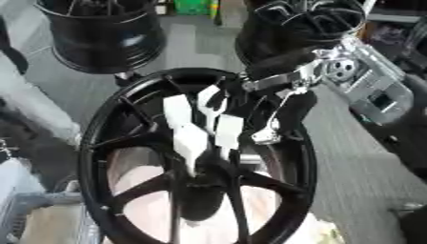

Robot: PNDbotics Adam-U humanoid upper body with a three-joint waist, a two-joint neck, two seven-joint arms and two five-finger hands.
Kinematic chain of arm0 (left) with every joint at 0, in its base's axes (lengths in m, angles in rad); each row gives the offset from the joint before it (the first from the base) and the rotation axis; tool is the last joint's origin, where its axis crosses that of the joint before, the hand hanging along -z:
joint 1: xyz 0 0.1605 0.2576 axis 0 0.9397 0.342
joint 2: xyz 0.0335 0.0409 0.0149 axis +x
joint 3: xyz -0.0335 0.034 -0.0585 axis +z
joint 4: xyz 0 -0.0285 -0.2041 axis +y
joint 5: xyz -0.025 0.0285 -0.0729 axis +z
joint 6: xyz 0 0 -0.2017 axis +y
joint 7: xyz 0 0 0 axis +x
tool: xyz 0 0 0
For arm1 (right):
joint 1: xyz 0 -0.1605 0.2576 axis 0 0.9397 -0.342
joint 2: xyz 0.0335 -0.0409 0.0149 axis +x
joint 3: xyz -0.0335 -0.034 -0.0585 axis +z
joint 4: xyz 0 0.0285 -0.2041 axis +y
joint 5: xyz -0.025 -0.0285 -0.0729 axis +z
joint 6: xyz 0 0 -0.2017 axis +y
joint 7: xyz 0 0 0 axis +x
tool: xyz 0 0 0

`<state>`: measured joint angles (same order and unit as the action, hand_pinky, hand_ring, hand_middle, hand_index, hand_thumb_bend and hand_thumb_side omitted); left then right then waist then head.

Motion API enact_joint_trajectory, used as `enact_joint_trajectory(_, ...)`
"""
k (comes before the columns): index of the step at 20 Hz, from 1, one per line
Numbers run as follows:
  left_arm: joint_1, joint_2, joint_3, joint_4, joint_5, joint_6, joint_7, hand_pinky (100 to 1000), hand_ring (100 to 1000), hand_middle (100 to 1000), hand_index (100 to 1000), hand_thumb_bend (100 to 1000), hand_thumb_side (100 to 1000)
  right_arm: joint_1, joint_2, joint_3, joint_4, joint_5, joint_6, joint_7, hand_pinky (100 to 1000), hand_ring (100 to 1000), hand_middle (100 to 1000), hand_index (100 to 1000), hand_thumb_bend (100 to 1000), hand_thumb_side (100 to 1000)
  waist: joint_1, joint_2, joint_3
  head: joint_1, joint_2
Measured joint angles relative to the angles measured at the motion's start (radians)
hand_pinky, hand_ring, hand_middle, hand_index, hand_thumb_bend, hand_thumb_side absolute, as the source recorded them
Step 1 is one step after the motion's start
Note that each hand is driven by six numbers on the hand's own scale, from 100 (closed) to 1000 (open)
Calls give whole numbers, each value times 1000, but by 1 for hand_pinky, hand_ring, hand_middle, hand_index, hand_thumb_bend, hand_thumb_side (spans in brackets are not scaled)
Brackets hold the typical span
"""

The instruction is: Pull the pin out of the wheel hub.

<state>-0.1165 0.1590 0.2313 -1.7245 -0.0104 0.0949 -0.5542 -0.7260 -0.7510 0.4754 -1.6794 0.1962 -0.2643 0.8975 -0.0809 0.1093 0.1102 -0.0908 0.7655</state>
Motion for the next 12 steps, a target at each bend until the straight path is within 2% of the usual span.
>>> enact_joint_trajectory(12, 0, 0, 0, 0, 0, -1, -1, 700, 725, 658, 761, 100, 854, 0, 19, 1, 46, 18, 14, 5, 750, 827, 861, 985, 251, 499, 4, 2, 0, -1, 0)
